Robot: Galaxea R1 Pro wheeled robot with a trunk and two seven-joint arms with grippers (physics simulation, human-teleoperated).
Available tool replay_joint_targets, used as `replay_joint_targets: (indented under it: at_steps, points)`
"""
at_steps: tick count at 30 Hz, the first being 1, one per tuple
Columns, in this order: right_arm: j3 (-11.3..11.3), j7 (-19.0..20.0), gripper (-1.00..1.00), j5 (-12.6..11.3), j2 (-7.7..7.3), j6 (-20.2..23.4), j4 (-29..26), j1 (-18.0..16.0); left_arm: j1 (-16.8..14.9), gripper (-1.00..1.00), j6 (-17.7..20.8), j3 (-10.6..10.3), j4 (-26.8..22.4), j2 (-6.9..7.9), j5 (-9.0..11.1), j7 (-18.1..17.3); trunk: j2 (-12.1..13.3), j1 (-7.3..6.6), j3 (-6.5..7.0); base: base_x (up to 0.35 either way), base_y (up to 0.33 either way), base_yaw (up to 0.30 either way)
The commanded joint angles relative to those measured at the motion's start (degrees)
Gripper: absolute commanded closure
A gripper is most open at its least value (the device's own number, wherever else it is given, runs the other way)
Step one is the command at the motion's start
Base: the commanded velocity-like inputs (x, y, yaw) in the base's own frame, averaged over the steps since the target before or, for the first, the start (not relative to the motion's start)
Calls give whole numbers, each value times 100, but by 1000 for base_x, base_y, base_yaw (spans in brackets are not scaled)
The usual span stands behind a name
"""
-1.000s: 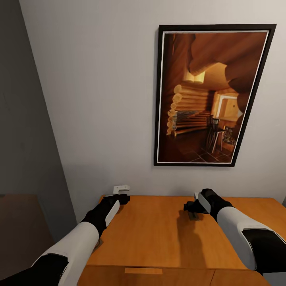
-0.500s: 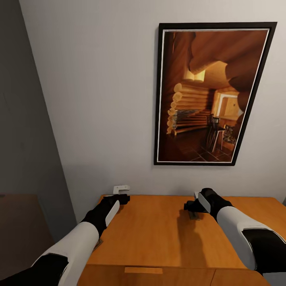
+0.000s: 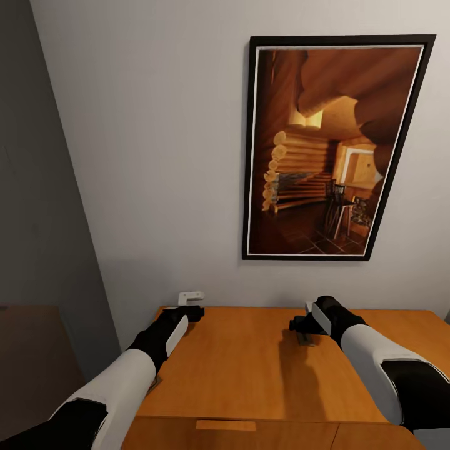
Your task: Take the four mousetraps from the cabinet in the bathroom and place them on the bathroom floor. Make sure all four end up on the same floor surface, and ensure that at least two of them are either under or directly next to the same bathroom sink.
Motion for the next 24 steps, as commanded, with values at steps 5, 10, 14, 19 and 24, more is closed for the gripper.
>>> replay_joint_targets:
  at_steps: [5,10,14,19,24]
  points:
    - [4,-9,-100,-123,-5,23,38,3,-4,-100,23,-24,-9,0,61,50,-4,2,-11,0,0,0]
    - [4,-9,100,-123,-5,23,38,3,-4,-100,23,-24,-10,0,61,50,-4,2,-11,0,0,0]
    - [4,-9,100,-123,-5,23,38,3,-4,-100,23,-24,-11,0,61,48,-4,2,-11,0,0,0]
    - [4,-9,100,-123,-4,23,38,5,-3,-100,23,-24,-9,0,61,49,-4,2,-11,0,0,0]
    - [4,-9,100,-119,-4,23,38,3,-3,-100,23,-24,-12,0,61,50,-4,2,-11,0,0,0]
